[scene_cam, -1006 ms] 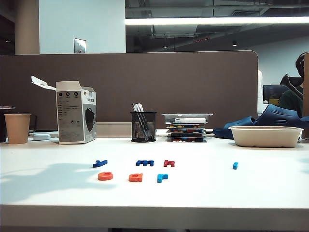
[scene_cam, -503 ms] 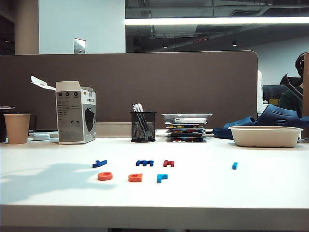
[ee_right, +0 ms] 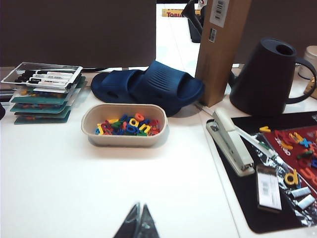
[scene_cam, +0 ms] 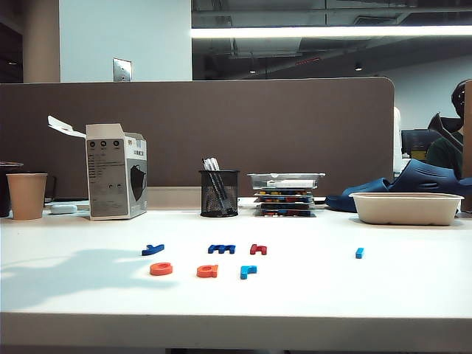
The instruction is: Select the appropriate letters from the row of letter magnets placed on the table to arrange into the word "car".
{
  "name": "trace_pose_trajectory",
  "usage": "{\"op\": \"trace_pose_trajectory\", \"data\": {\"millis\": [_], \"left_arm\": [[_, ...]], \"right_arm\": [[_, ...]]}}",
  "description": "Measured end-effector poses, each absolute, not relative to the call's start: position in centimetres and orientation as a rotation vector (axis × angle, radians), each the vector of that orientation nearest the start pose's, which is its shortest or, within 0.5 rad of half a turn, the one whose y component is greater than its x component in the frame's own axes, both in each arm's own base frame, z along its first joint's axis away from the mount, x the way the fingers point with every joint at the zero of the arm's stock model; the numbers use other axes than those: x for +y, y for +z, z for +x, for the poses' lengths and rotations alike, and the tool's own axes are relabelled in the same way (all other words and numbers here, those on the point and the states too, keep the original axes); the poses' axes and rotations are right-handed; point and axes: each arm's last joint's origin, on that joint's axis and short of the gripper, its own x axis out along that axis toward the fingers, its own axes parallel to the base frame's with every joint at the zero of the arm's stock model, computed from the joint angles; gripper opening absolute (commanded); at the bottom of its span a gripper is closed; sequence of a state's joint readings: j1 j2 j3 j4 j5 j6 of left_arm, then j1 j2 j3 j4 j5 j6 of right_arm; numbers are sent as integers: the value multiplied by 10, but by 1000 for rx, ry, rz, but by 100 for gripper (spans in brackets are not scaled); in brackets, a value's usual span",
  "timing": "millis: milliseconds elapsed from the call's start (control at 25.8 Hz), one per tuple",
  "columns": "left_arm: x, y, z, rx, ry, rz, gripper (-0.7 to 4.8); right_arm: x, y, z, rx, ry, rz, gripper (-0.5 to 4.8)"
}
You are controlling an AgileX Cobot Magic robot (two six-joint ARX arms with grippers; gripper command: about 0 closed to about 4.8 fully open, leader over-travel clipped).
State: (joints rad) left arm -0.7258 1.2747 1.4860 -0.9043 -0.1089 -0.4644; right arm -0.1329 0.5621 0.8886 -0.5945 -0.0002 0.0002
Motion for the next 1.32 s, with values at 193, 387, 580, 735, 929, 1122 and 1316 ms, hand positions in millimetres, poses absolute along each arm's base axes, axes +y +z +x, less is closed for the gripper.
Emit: {"op": "trace_pose_trajectory", "data": {"millis": [193,387,580,735,929,1122,1316], "left_arm": [[-157,400,182,814,-409,-121,-6],[-156,397,179,871,-440,-117,-6],[-156,397,178,881,-453,-121,-6],[-156,397,178,881,-454,-121,-6],[-156,397,178,881,-454,-121,-6],[-157,397,178,880,-454,-121,-6],[-157,397,178,879,-455,-122,-6]], "right_arm": [[-11,339,83,229,-135,37,-6],[-10,332,75,214,-135,44,-6],[-9,323,69,216,-136,45,-6],[-8,313,62,198,-137,58,-6],[-7,301,55,173,-137,59,-6],[-5,287,47,129,-106,59,-6],[-4,268,47,114,-50,61,-6]]}}
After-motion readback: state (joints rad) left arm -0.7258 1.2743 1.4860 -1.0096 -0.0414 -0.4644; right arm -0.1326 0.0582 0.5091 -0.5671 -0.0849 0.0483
